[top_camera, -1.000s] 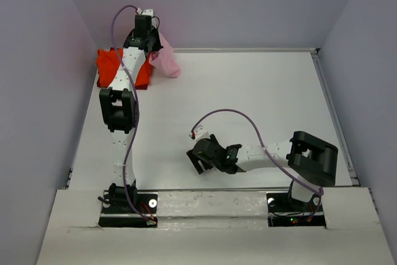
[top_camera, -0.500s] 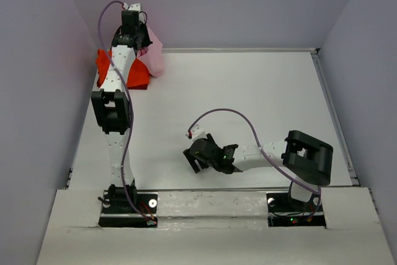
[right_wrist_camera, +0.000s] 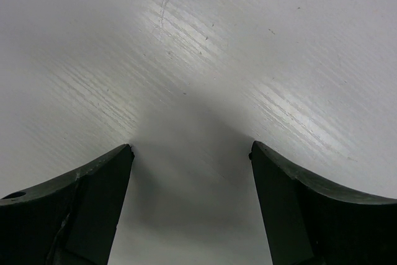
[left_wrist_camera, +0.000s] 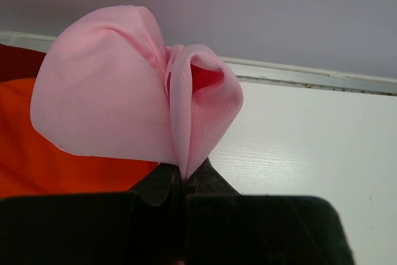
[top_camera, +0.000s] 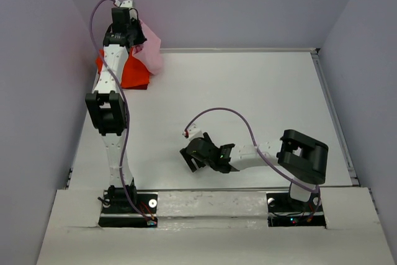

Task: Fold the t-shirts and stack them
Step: Place the square-folded T-shirt at the corner of the board.

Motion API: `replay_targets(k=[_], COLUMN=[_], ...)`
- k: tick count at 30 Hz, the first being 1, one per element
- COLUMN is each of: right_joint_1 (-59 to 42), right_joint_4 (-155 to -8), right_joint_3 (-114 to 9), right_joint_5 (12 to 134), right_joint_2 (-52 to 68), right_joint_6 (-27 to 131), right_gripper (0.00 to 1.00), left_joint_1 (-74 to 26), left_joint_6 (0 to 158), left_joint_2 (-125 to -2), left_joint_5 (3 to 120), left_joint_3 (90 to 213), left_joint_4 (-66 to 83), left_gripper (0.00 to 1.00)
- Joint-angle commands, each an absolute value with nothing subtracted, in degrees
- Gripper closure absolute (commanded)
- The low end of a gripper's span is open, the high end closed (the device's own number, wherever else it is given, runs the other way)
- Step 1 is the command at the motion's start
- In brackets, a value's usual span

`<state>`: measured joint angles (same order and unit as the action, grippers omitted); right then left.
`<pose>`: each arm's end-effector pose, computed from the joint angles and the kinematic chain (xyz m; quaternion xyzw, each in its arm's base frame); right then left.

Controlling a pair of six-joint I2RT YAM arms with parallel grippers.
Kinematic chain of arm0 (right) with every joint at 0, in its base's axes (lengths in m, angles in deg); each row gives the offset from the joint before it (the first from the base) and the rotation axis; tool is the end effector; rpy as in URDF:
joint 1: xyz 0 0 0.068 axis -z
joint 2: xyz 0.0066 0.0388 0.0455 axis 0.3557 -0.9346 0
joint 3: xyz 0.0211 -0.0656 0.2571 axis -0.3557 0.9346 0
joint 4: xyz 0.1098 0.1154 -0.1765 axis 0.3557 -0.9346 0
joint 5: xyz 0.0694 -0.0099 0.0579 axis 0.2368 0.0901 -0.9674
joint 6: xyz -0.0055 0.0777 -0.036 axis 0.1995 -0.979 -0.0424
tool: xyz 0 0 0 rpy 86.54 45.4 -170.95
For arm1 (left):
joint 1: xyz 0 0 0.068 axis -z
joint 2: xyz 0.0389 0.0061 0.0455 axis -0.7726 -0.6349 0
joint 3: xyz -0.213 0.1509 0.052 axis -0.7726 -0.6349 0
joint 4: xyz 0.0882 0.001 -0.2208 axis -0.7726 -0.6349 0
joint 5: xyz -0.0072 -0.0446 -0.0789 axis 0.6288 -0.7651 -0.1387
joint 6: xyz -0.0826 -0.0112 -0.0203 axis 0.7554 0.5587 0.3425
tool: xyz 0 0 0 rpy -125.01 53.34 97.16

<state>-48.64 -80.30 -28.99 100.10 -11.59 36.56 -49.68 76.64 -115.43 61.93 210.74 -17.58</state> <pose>0.1483 0.3232 0.1323 -0.3111 0.8684 0.1413 0.3593 0.5293 -0.0186 0.3425 -0.0225 0.8191 -0.1076 0.5630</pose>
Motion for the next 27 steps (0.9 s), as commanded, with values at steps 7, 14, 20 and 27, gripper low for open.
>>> replay_targets(k=[7, 14, 20, 27], right_joint_1=[-49.5, -49.5, -49.5, -49.5], right_joint_4=[-84.6, -84.6, -84.7, -84.7], right_joint_3=[-28.0, -28.2, -28.2, -28.2], right_joint_5=[96.1, 96.2, 96.1, 95.9], right_joint_2=[-17.2, -17.2, -17.5, -17.4], right_joint_6=[35.9, 36.2, 36.1, 36.0], right_gripper=[0.18, 0.18, 0.18, 0.18], left_joint_1=[-53.4, -55.9, -57.7, -59.8], left_joint_6=[77.8, 79.2, 79.3, 78.9], left_joint_2=[-108.6, -106.3, -106.2, -107.6], left_joint_5=[58.9, 58.3, 58.4, 59.0], left_joint_3=[208.4, 206.5, 203.8, 201.5], left_joint_4=[-16.0, -15.5, -15.1, -14.5], left_gripper=[1.00, 1.00, 1.00, 1.00])
